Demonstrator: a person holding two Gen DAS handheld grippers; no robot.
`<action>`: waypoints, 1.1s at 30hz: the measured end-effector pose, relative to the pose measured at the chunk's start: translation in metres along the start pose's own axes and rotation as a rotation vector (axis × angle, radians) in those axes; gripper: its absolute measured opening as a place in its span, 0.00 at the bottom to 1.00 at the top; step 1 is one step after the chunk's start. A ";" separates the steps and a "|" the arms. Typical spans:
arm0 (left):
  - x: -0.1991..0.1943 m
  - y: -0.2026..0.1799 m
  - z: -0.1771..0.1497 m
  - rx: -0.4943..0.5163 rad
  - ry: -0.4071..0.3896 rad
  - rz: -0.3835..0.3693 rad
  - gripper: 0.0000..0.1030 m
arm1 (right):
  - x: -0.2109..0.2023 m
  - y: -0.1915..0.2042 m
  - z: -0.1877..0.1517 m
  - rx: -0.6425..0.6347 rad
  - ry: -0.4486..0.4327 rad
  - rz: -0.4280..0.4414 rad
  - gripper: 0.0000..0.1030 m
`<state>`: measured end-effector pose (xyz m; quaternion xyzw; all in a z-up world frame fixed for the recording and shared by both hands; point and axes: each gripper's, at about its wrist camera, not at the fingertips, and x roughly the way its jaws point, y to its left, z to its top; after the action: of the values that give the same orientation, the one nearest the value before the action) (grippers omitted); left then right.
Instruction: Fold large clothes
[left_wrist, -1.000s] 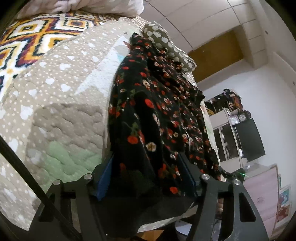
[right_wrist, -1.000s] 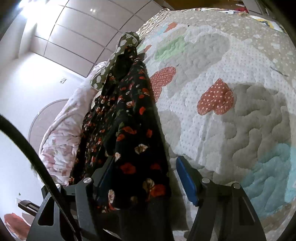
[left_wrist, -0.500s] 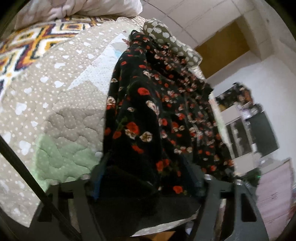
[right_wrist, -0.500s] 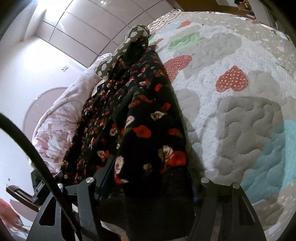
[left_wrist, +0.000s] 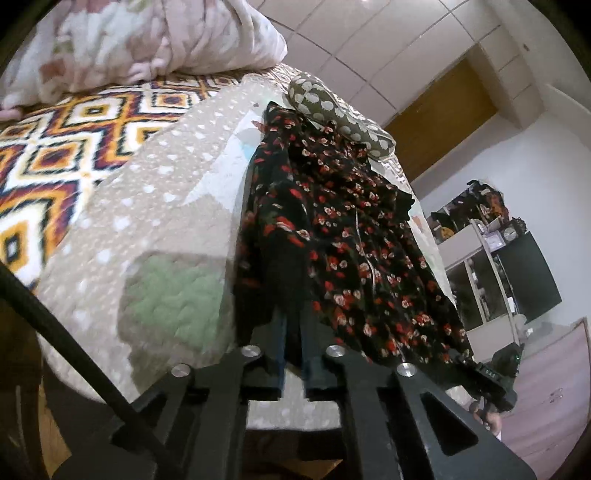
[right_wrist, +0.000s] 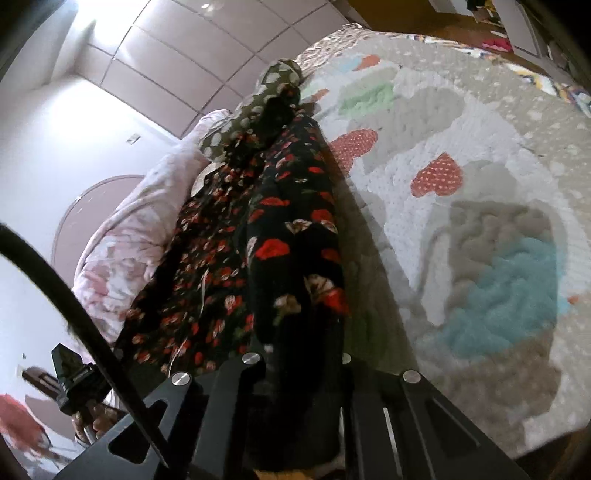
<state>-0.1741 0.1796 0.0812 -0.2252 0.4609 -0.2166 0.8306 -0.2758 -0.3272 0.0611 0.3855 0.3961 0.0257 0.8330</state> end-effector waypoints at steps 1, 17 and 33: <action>-0.002 0.003 -0.004 -0.001 0.000 0.008 0.04 | -0.004 0.000 -0.005 -0.003 0.007 0.004 0.08; 0.009 0.024 0.005 0.055 -0.039 0.107 0.68 | 0.012 -0.013 -0.029 -0.030 0.061 -0.109 0.19; 0.048 0.024 0.017 -0.003 0.034 0.101 0.07 | 0.002 -0.013 -0.026 -0.036 0.022 -0.155 0.40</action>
<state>-0.1322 0.1741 0.0436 -0.1993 0.4861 -0.1774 0.8322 -0.2954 -0.3195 0.0418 0.3385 0.4334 -0.0275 0.8348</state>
